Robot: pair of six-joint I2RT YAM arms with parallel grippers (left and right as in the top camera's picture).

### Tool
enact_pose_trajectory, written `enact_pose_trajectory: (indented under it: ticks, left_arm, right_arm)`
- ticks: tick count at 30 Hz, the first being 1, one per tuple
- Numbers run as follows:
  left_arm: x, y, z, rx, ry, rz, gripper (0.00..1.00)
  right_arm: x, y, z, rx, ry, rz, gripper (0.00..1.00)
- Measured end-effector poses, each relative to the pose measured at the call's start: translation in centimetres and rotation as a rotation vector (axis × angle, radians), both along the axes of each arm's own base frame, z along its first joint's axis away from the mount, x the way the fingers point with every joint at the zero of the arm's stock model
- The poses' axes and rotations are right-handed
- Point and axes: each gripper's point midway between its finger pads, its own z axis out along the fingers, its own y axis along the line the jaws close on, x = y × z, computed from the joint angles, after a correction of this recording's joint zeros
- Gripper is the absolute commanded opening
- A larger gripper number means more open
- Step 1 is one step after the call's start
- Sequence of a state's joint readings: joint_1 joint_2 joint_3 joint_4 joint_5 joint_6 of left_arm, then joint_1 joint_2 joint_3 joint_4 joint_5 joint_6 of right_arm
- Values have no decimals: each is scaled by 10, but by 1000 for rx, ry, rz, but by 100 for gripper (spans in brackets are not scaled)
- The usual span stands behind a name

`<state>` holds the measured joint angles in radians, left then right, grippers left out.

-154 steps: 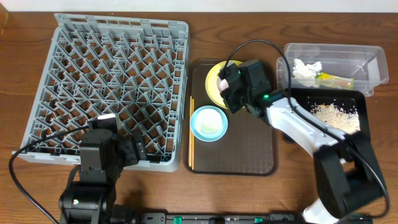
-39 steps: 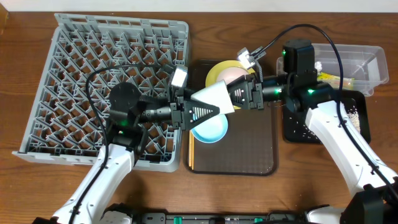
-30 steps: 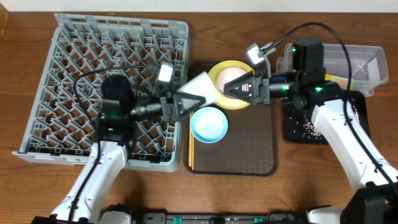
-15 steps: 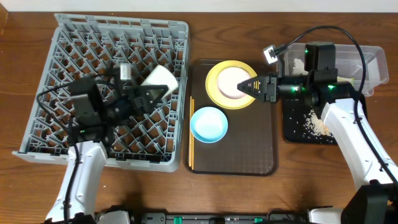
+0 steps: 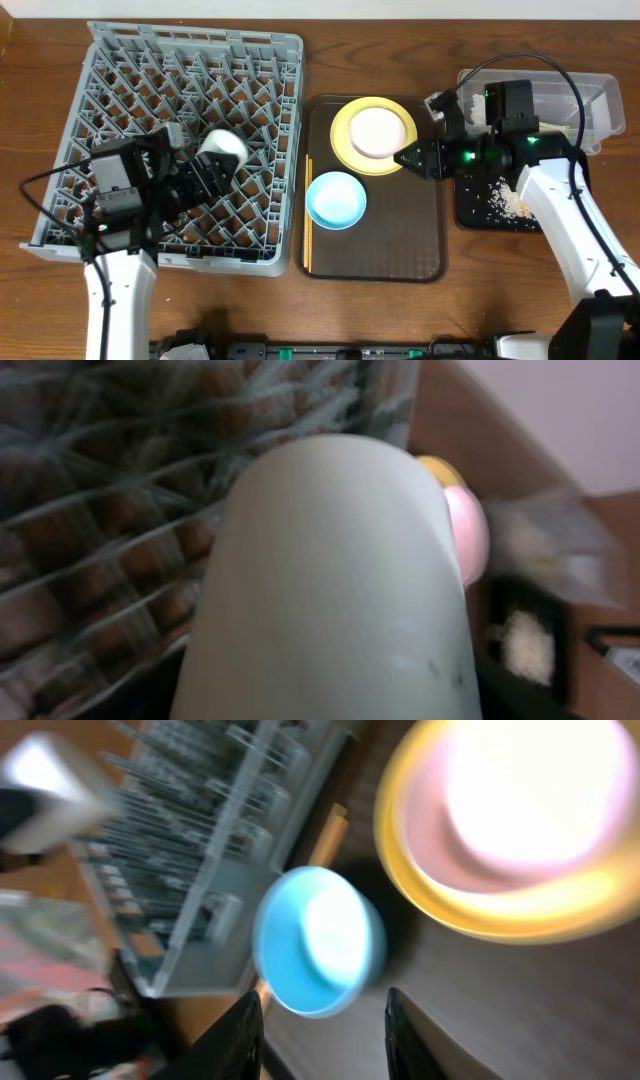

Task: Sort waste into correct bins and load items into the dishwasher
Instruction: 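Place white cup upside down into dish rack with left gripper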

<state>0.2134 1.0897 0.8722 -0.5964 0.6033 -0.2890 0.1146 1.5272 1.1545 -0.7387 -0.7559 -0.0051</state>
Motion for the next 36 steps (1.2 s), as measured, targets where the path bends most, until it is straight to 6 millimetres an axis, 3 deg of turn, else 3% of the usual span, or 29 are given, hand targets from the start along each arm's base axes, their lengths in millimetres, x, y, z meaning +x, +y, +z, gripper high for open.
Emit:
enact_pose_trajectory:
  ticks: [4, 9, 22, 24, 26, 29, 32, 36]
  left_arm:
    - [-21, 26, -1, 148, 110, 103, 6]
    - [-43, 48, -19, 263, 243, 168, 6]
    - [-38, 61, -81, 295, 493, 157, 7]
    - [-39, 57, -88, 280, 526, 142, 32]
    - [-38, 57, -90, 275, 536, 138, 40]
    - [-37, 56, -91, 271, 545, 135, 44]
    - [-37, 56, -91, 269, 544, 134, 42]
    - [-38, 55, -89, 268, 539, 135, 24]
  right_arm:
    - [-2, -15, -6, -105, -6, -41, 37]
    - [-3, -26, -2, -172, -39, -67, 37]
    - [-3, -29, -5, -211, -45, -72, 38]
    - [-4, -28, -5, -212, -45, -68, 38]
    - [-4, -27, -5, -213, -46, -66, 38]
    - [-5, -25, -5, -215, -47, -59, 38]
    - [-6, -22, -5, -215, -47, -51, 38]
    - [-6, -22, -5, -215, -48, -51, 38]
